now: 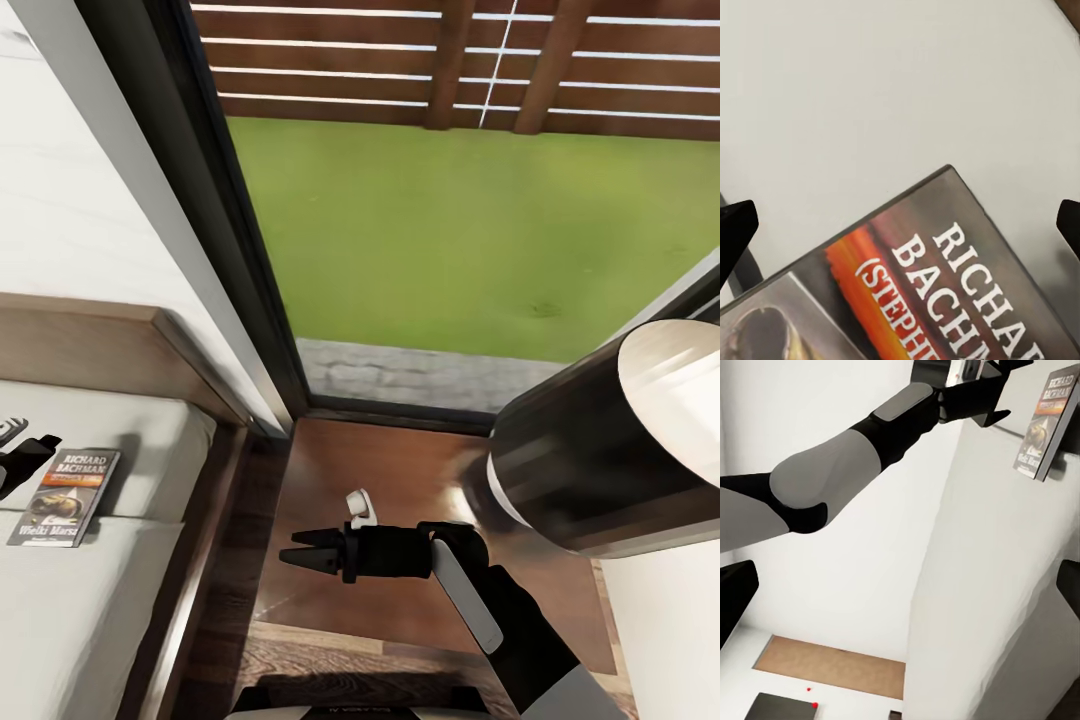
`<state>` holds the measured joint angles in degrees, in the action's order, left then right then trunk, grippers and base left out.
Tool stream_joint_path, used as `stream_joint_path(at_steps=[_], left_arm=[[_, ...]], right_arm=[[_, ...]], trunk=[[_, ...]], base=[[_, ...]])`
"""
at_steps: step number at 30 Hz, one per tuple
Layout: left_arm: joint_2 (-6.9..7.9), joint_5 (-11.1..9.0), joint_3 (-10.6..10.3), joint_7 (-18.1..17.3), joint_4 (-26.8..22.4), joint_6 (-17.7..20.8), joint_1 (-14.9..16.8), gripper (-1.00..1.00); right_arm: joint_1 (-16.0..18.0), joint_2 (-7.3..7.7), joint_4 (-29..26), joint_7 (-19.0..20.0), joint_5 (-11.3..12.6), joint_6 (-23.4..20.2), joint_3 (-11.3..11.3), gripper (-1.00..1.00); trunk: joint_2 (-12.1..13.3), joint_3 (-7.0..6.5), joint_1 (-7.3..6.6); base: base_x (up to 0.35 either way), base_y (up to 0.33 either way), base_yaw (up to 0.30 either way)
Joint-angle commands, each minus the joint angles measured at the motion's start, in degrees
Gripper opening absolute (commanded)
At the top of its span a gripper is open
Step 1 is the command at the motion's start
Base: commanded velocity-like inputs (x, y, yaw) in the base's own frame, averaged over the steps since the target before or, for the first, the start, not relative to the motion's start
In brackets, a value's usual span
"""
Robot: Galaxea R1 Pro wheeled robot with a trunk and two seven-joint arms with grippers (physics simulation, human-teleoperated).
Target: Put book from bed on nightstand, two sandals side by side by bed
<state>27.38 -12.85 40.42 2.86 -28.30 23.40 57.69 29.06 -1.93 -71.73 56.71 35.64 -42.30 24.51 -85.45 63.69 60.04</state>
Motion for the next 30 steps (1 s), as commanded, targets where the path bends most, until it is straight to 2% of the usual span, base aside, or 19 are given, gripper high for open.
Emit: stream_joint_path(at_steps=[1,6,14,28,30], left_arm=[[0.00,-0.6,0.1,0.3,-0.1,0.3,0.0,1.00],[-0.03,-0.6,0.1,0.3,0.0,0.3,0.0,1.00],[-0.05,-0.6,0.1,0.3,0.0,0.3,0.0,1.00],[-0.05,-0.6,0.1,0.3,0.0,0.3,0.0,1.00],[-0.05,-0.6,0.1,0.3,0.0,0.3,0.0,1.00]], right_arm=[[0.0,0.00,0.0,0.0,0.3,-0.4,0.0,1.00],[0.0,0.00,0.0,0.0,0.3,-0.3,0.0,1.00],[0.0,0.00,0.0,0.0,0.3,-0.3,0.0,1.00],[0.0,0.00,0.0,0.0,0.3,-0.4,0.0,1.00],[0.0,0.00,0.0,0.0,0.3,-0.4,0.0,1.00]], trunk=[[0.0,0.03,0.00],[0.0,0.03,0.00],[-3.2,1.47,1.76],[-3.2,1.47,1.76],[-4.0,1.83,2.20]], base=[[0.000,0.000,0.000],[0.000,0.000,0.000],[0.000,0.000,0.000],[0.000,0.000,0.000],[0.000,0.000,0.000]])
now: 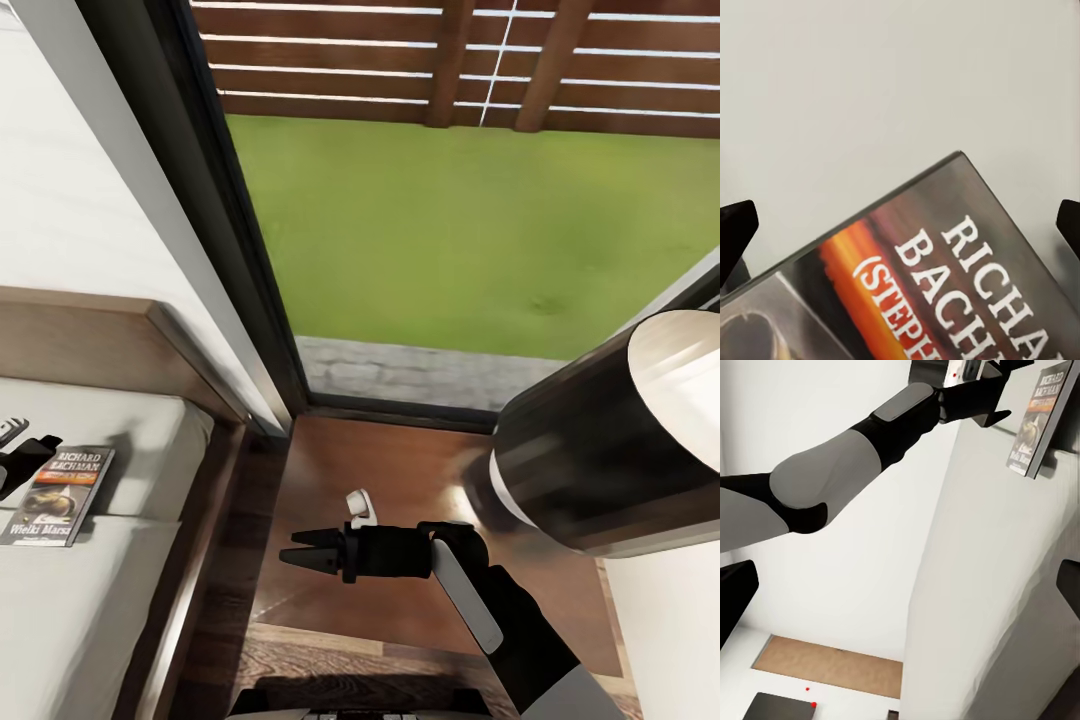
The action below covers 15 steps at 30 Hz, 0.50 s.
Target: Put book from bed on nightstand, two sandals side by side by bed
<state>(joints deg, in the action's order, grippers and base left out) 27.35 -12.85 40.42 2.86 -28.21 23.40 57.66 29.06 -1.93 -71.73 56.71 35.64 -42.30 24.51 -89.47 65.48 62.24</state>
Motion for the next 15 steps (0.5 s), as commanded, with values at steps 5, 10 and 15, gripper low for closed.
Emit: stream_joint_path(at_steps=[5,10,15], left_arm=[[-0.01,-0.6,0.1,0.3,-0.1,0.3,0.0,1.00],[-0.01,-0.6,0.1,0.3,-0.1,0.3,0.0,1.00],[-0.01,-0.6,0.1,0.3,-0.1,0.3,0.0,1.00]], right_arm=[[0.0,0.00,0.0,0.0,0.3,-0.3,0.0,1.00],[0.0,0.00,0.0,0.0,0.3,-0.3,0.0,1.00],[0.0,0.00,0.0,0.0,0.3,-0.4,0.0,1.00]], trunk=[[-0.4,0.21,0.22],[-0.4,0.21,0.22],[-0.4,0.21,0.22]], base=[[0.000,0.000,0.000],[0.000,0.000,0.000],[0.000,0.000,0.000]])
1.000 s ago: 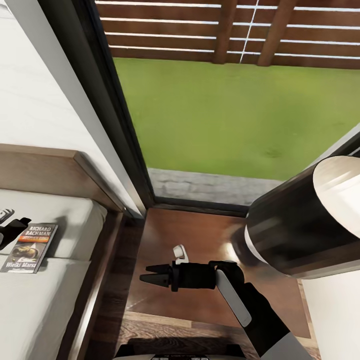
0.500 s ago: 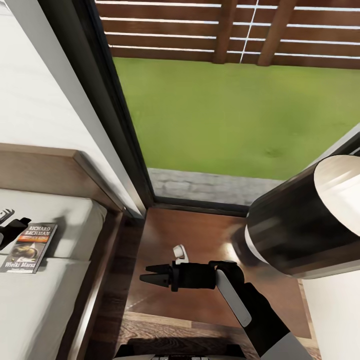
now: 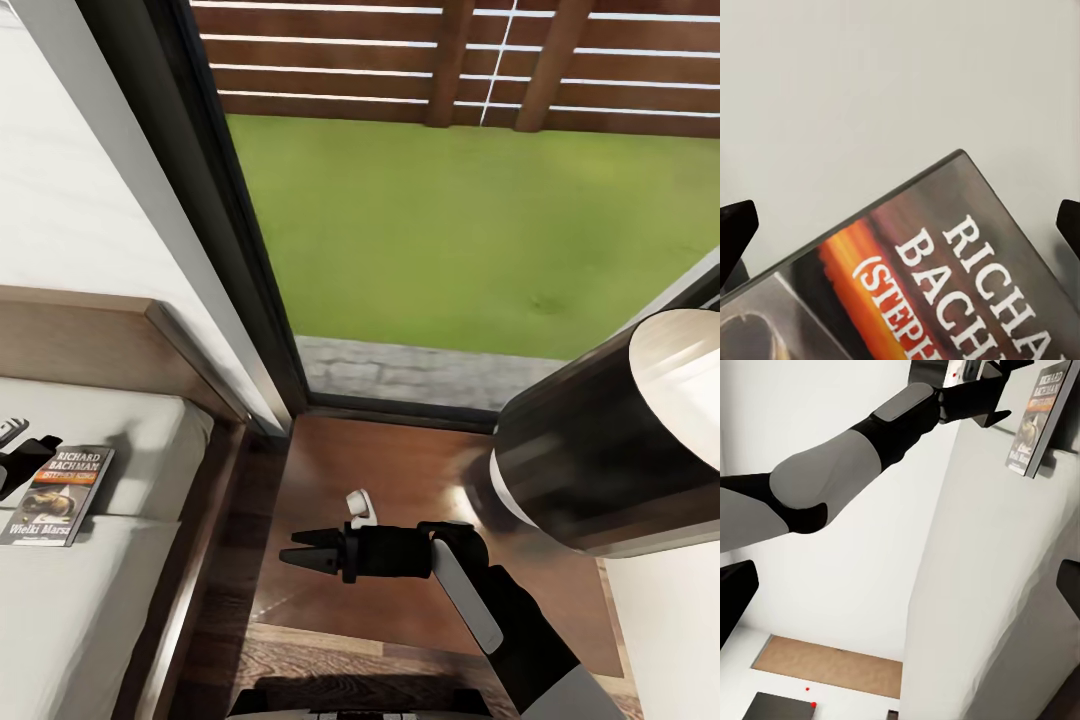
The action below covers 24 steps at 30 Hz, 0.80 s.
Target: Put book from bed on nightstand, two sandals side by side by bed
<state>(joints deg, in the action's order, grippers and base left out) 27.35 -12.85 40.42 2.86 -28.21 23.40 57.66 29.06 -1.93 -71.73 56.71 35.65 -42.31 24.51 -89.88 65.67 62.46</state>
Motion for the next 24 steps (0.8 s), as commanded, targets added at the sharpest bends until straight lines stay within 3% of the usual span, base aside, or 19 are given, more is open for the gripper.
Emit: stream_joint_path(at_steps=[1,24], left_arm=[[-0.01,-0.6,0.1,0.3,-0.1,0.3,0.0,1.00],[-0.01,-0.6,0.1,0.3,0.0,0.3,0.0,1.00]], right_arm=[[0.0,0.00,0.0,0.0,0.3,-0.3,0.0,1.00],[0.0,0.00,0.0,0.0,0.3,-0.3,0.0,1.00]], trunk=[[0.0,0.03,0.00],[0.0,0.03,0.00]], base=[[0.000,0.000,0.000],[0.000,0.000,0.000]])
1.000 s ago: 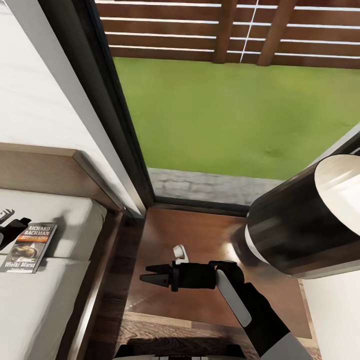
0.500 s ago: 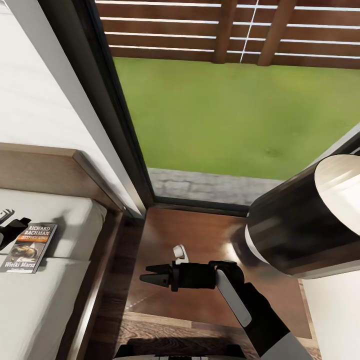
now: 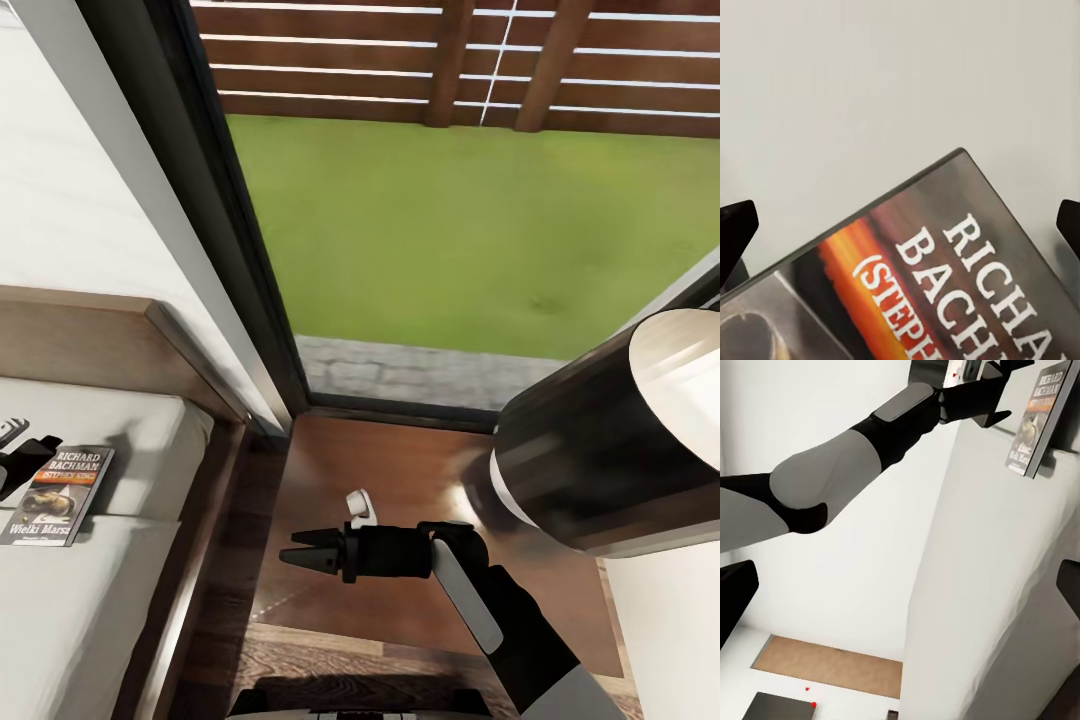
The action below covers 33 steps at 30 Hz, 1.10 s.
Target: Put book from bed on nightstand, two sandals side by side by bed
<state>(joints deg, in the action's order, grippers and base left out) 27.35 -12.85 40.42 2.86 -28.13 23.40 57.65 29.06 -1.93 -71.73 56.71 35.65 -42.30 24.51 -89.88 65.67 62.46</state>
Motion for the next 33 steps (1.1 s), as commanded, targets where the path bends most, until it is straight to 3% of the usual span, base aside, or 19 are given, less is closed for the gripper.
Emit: stream_joint_path(at_steps=[1,33], left_arm=[[-0.01,-0.6,0.1,0.3,-0.1,0.3,0.0,1.00],[-0.01,-0.6,0.1,0.3,-0.1,0.3,0.1,1.00]], right_arm=[[0.0,0.00,0.0,0.0,0.3,-0.3,0.0,1.00],[0.0,0.00,0.0,0.0,0.3,-0.4,0.0,1.00]], trunk=[[0.0,0.03,0.00],[0.0,0.03,0.00]], base=[[0.000,0.000,0.000],[-0.017,-0.024,0.000]])
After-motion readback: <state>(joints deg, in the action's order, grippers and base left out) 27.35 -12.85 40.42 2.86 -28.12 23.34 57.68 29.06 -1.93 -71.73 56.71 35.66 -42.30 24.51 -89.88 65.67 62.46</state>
